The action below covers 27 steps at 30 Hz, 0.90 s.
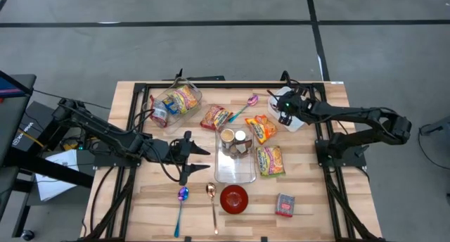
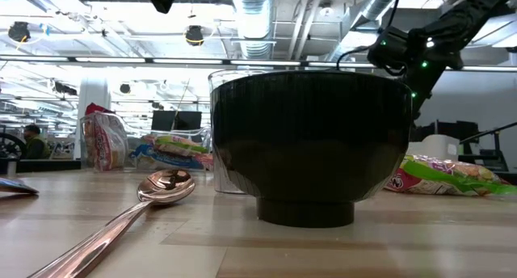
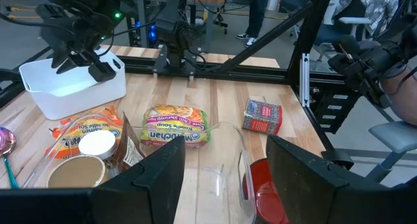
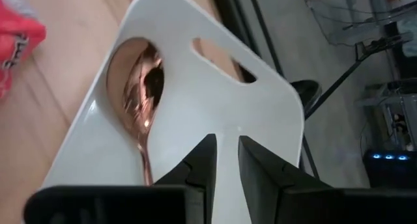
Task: Pick & Place Food Item
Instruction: Put the bottom blue spoon into the white bin
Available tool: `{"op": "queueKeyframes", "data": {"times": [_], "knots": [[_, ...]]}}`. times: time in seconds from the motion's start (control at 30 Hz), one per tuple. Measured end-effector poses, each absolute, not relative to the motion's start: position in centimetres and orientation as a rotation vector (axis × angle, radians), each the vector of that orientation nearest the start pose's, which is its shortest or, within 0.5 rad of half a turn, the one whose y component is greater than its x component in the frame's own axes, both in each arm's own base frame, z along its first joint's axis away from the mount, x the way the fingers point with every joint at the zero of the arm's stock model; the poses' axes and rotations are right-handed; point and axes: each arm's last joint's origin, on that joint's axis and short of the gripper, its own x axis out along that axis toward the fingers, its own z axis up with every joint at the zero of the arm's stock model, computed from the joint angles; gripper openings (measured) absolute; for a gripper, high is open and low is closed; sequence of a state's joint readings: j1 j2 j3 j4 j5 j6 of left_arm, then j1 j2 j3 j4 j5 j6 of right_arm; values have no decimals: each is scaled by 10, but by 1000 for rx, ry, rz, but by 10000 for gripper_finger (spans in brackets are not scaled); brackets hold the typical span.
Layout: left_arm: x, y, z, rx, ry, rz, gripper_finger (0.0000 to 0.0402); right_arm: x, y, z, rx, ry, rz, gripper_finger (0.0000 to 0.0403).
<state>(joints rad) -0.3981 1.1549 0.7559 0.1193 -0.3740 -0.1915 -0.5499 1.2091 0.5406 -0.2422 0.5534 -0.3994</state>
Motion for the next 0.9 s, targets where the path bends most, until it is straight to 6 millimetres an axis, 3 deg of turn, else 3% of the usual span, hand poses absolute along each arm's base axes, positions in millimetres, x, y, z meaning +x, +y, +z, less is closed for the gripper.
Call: {"op": "queueKeyframes", "data": {"times": [0.43, 0.9], "knots": [[238, -88, 278, -81, 269, 2, 209, 191, -116, 187, -351, 1036, -812, 58], [242, -75, 278, 38, 267, 39, 209, 209, -79, 187, -300, 937, -668, 58]]}}
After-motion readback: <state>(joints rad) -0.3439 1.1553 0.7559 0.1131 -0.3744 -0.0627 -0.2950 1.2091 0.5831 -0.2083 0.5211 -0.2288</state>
